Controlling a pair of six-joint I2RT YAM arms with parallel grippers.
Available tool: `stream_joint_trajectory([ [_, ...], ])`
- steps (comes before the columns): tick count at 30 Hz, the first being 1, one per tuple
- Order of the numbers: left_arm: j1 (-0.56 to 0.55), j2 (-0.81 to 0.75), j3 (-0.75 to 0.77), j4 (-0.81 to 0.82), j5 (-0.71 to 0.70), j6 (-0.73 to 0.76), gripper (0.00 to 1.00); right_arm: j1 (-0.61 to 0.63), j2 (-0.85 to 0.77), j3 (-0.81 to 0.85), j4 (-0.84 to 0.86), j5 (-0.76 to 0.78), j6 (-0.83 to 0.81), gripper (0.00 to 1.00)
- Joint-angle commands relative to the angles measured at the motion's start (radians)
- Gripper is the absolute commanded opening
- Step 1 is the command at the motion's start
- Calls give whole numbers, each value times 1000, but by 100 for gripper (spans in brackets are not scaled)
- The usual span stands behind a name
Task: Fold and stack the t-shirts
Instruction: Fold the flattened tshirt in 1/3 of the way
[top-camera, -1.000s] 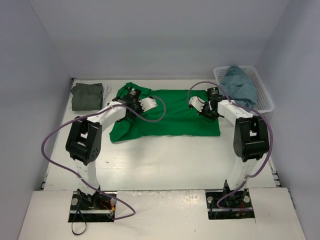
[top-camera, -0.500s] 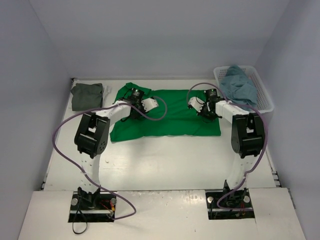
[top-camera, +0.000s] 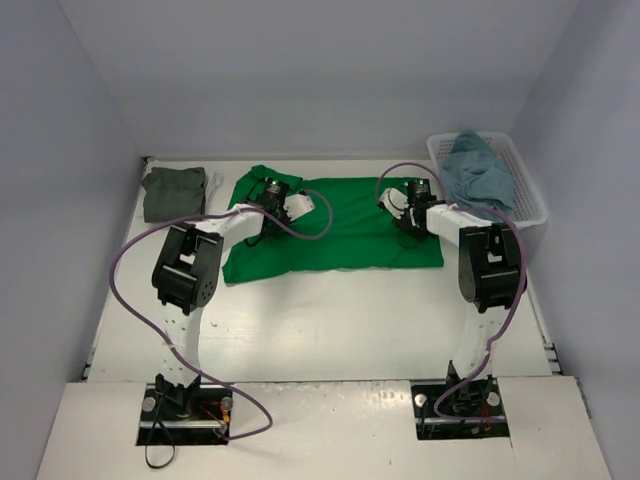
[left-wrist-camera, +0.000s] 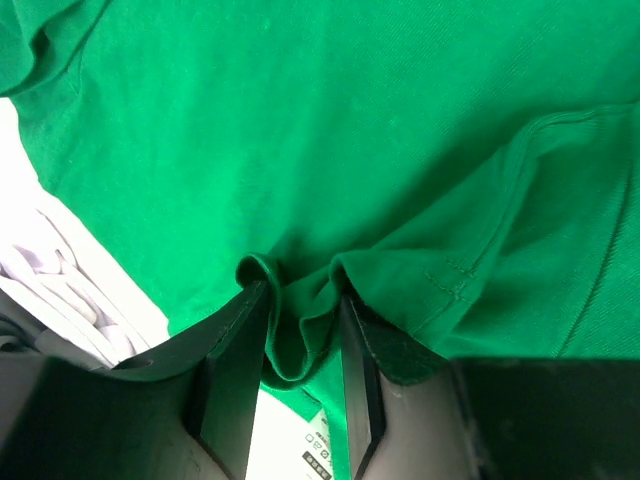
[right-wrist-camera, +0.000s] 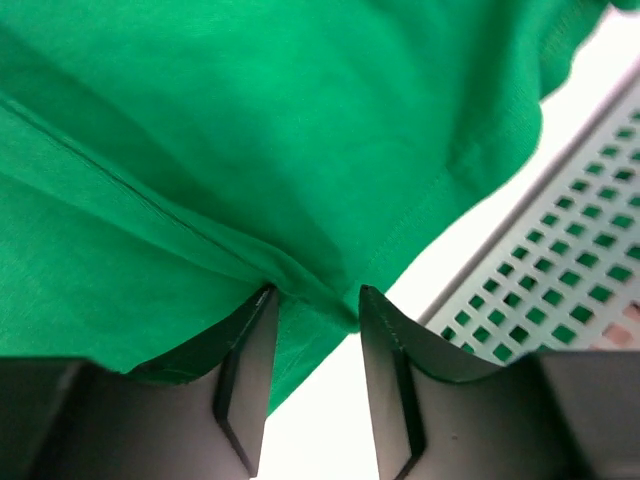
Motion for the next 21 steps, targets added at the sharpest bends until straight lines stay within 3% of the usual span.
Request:
stream_joint_trajectory([
  [1,9,-48,-1,49,-29,-33,29,0,4,-18,50,93,87,36],
  [9,9,-71,-32,75,-43,-47,29,0,-65,-27,176,147,216,37],
  [16,9,-160,-93,100,-65,-76,31,5,-169,-30,126,105,289,37],
  [20,9,-238,-124,106,-60,-123,38,12,-234,-47,87,46,328,37],
  [21,9,-271,-130,104,-52,-134,43,16,-251,-53,78,35,332,37],
])
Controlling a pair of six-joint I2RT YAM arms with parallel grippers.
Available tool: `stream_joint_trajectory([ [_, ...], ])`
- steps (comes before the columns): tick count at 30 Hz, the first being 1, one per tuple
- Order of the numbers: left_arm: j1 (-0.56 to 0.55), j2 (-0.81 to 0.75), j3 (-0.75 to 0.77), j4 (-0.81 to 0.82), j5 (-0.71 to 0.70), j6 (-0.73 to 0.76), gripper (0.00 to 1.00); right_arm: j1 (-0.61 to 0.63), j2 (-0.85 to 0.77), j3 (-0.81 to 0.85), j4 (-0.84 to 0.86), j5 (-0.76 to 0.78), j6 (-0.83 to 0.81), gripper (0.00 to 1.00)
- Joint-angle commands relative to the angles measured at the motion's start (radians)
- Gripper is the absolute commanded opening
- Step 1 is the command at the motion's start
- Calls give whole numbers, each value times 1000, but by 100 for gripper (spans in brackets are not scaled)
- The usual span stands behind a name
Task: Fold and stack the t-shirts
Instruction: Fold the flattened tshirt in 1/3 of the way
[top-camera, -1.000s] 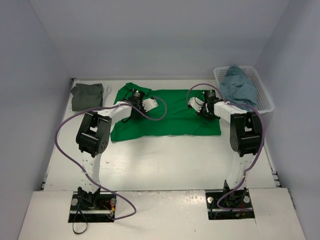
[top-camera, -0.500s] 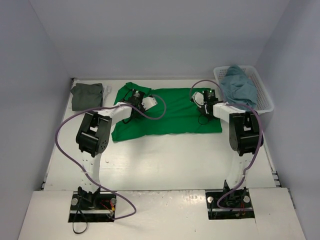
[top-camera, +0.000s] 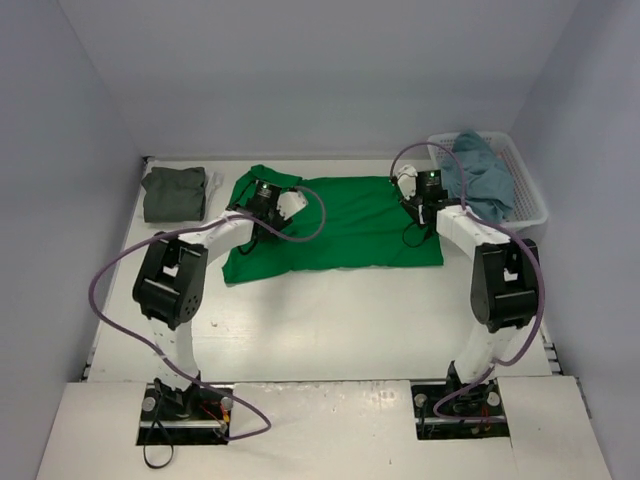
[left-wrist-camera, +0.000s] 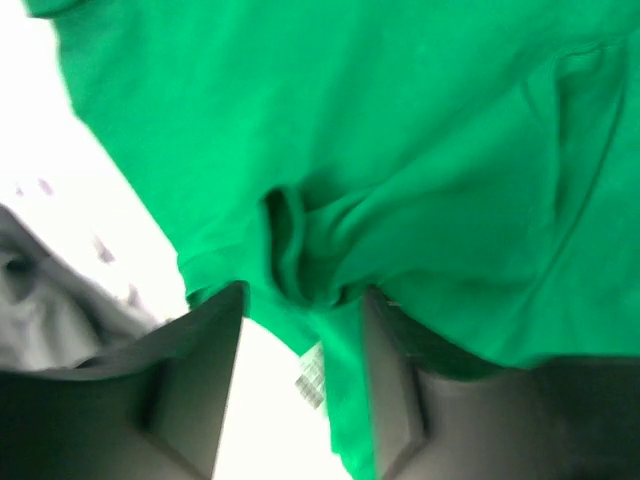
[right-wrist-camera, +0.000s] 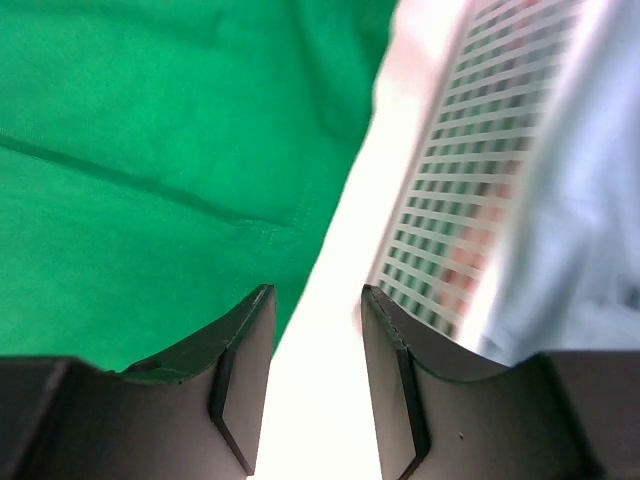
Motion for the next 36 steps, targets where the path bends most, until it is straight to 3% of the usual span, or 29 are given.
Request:
stream_joint_trajectory([
  [1,9,-158,11,33,9,-66,49,13,-115,-10,-21,-47,57,37],
  [5,9,-253,-15,-27,95,-145,58,24,-138,-24,-93,-119,77,34],
  [8,9,-302,-42,-62,173,-168,59,33,-142,-47,-116,-169,92,21],
  [9,9,-308,-58,-72,182,-172,59,34,-141,-61,-122,-189,98,12],
  [12,9,-319,-91,-99,208,-178,59,47,-129,-78,-127,-203,105,5],
  [23,23,-247,-187,-81,239,-193,53,62,-102,-119,-119,-249,138,4],
  [36,113,-227,-266,-141,389,-231,52,79,-81,-167,-200,-238,126,5],
])
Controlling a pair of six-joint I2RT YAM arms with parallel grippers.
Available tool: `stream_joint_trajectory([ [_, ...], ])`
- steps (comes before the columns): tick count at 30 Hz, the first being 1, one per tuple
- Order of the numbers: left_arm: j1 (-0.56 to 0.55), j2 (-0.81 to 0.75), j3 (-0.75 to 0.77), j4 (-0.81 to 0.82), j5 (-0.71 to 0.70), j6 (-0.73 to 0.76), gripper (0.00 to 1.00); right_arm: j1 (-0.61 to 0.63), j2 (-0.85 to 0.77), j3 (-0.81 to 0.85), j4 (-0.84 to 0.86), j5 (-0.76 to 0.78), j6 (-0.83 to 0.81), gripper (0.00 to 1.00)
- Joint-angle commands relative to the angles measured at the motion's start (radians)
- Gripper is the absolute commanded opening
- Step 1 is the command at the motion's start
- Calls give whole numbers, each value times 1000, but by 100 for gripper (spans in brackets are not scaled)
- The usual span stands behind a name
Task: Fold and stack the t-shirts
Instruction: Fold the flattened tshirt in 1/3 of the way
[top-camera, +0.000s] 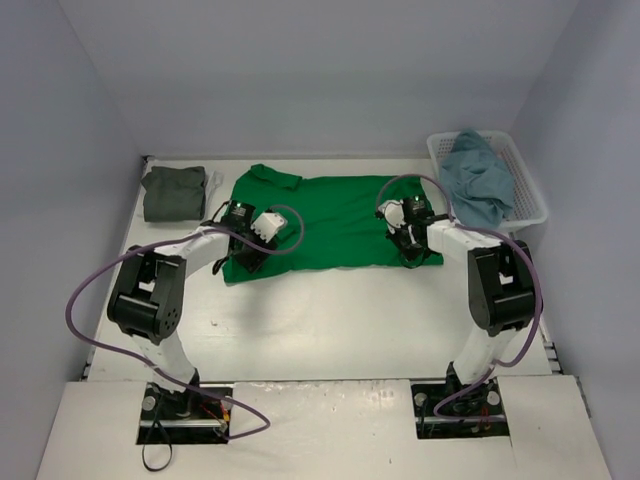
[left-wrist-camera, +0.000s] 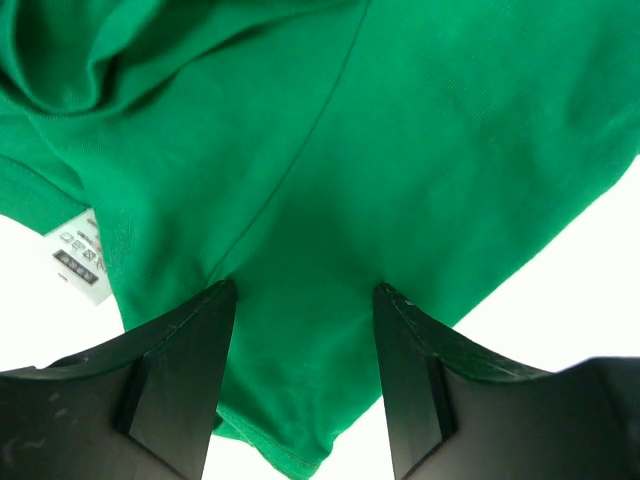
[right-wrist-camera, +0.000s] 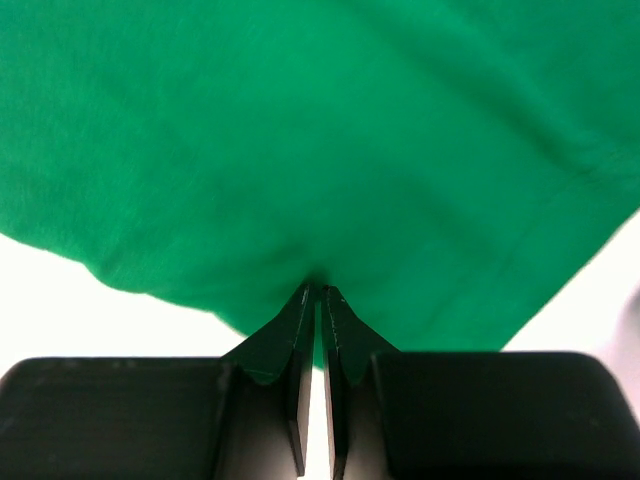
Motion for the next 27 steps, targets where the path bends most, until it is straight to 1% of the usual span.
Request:
stream_joint_trajectory([
  [1,25,-34,-9,-24,75,-22,52,10,-21,-15,-39,-6,3,5],
  [8,30,-71,-66,-60,104,3,52,15,-36,-57,-113,-44,-56,5],
  [14,30,-108,-82,-172,116,65,52,41,-79,-113,-179,-90,-159,7],
  [21,54,-103,-62,-398,118,188,52,78,-150,-185,-249,-116,-319,9],
  [22,59,-97,-48,-459,124,222,52,85,-159,-202,-262,-110,-349,9],
  [25,71,-62,-25,-548,127,269,49,90,-191,-232,-271,-92,-363,9],
  [26,73,-44,-22,-601,126,300,49,105,-207,-252,-272,-86,-406,9],
  [27,74,-36,-22,-623,121,312,48,105,-216,-263,-275,-84,-415,9],
])
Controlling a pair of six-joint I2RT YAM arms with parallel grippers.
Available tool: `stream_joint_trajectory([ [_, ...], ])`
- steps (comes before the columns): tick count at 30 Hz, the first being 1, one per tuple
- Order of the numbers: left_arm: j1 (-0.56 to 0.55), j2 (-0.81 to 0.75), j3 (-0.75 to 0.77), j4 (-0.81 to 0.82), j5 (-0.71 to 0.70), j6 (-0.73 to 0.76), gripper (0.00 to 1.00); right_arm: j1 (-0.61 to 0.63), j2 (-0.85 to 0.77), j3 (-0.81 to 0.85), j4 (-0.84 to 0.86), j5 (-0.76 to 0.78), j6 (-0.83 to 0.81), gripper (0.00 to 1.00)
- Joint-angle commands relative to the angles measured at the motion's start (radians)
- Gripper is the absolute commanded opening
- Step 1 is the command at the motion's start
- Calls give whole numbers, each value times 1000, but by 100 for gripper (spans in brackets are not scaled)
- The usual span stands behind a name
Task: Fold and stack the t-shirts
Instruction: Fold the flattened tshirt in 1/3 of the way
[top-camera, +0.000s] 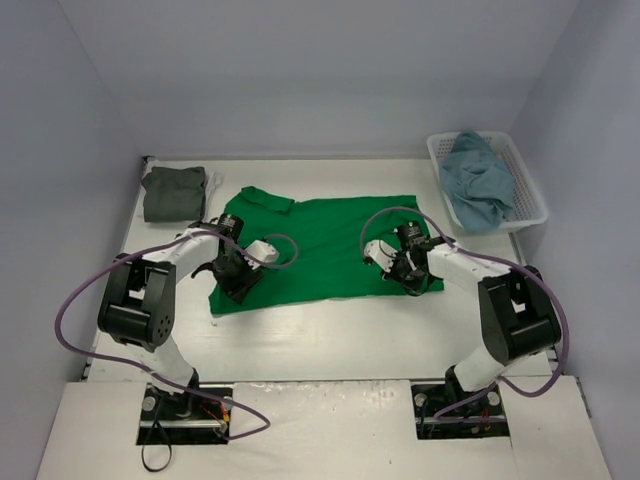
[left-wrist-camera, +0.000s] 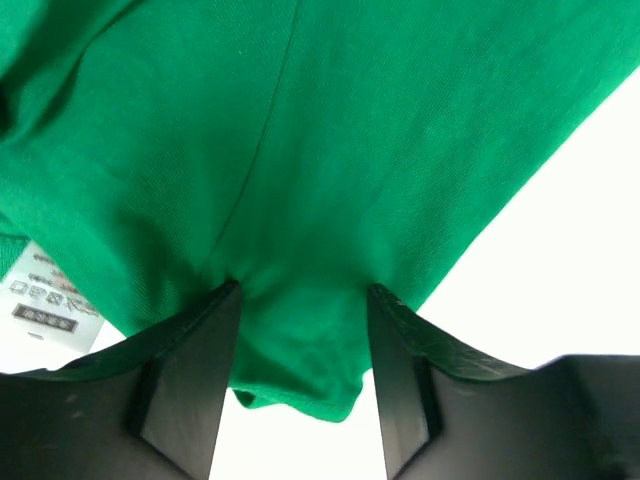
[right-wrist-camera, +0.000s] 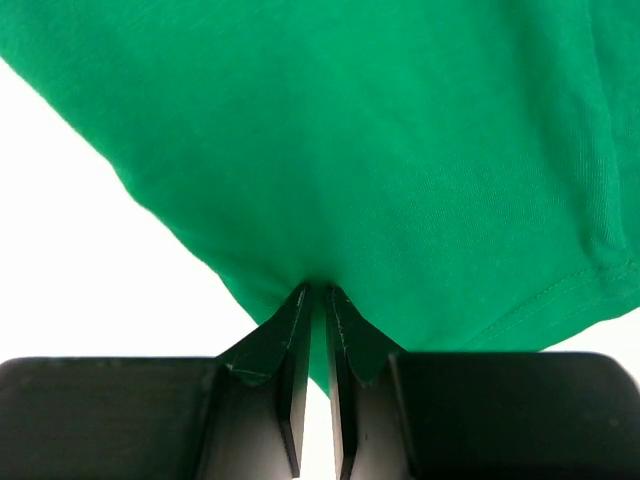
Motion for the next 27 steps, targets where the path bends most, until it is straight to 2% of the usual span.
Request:
stream_joint_trajectory([
  [1,14,40,17,-243,-9,108,46,17,-39,-62,-132,-3,-84,9],
  [3,19,56,11,-266,-26,126,43,20,-62,-92,-135,-3,-110,9],
  [9,71,50,17,-363,-7,220,42,22,-113,-131,-137,-8,-147,10],
  [13,112,-39,85,-372,35,218,43,19,-212,-79,-135,-46,-118,18],
  [16,128,-105,152,-378,65,199,46,20,-266,-17,-135,-56,-99,23],
  [22,128,-183,298,-380,111,150,48,11,-315,101,-109,-86,-73,26],
  [26,128,-186,384,-323,135,84,48,-39,-262,145,15,-51,-38,28],
  [27,128,-173,410,-236,138,33,49,-73,-204,183,68,-48,5,28],
])
